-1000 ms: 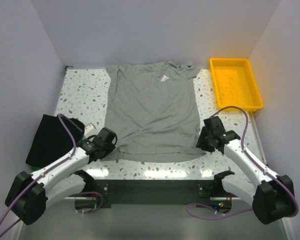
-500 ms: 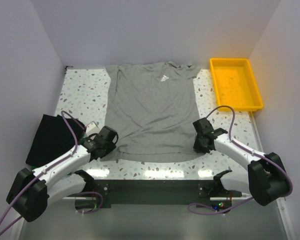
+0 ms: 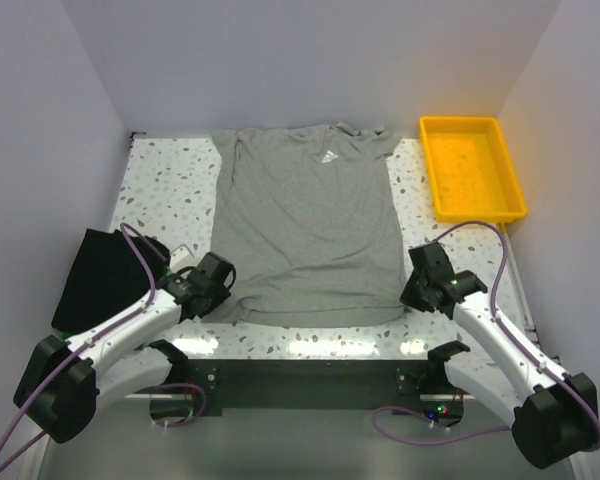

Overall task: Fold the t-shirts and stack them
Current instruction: Flatten the tshirt out

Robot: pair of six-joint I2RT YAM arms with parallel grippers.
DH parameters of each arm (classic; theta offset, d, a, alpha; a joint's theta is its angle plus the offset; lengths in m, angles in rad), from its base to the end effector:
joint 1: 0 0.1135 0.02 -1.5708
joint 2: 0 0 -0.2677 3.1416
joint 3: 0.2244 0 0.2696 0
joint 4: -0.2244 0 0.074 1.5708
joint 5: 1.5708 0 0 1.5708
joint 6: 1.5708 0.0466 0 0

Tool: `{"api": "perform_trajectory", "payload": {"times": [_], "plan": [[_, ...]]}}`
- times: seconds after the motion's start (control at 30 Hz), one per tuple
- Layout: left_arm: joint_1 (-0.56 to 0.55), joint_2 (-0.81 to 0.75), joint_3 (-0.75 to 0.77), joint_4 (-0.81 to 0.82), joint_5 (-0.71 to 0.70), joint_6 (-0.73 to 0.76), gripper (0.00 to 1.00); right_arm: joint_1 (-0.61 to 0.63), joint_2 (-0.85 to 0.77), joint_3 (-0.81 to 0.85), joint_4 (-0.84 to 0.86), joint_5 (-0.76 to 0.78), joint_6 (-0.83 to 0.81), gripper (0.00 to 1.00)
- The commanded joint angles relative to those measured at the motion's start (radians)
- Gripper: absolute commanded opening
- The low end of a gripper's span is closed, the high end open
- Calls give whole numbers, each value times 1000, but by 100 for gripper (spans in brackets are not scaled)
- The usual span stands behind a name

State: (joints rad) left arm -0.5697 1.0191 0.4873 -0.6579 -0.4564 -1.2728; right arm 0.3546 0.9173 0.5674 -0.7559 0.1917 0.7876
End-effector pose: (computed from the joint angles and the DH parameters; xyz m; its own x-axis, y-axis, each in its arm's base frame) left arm 0.1624 -0.0797 0.1524 -0.5604 -0.6601 -0.5003 -0.6456 0.7265 -0.2354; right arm 0.1704 0.0536 0.1853 -0.7762 0.4545 -0.4371 0.4101 0.8904 0.1976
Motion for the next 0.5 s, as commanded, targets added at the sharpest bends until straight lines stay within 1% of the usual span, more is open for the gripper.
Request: {"api": "perform_trajectory", "payload": {"times": [0.0, 0.13, 0.23, 0.37, 0.47], "plan": [[7, -13, 31, -31, -16, -28, 50, -3, -23, 31, -89, -8, 27, 0], [8, -46, 37, -58, -31, -33, 50, -5, -76, 75, -178, 5, 35, 0], [8, -51, 40, -57, -21, -25, 50, -3, -101, 107, -210, 18, 41, 0], [8, -18, 51, -92, -18, -33, 50, -3, -87, 152, -284, 49, 48, 0], [8, 15, 45, -95, -4, -43, 50, -3, -86, 184, -307, 74, 56, 0]]}}
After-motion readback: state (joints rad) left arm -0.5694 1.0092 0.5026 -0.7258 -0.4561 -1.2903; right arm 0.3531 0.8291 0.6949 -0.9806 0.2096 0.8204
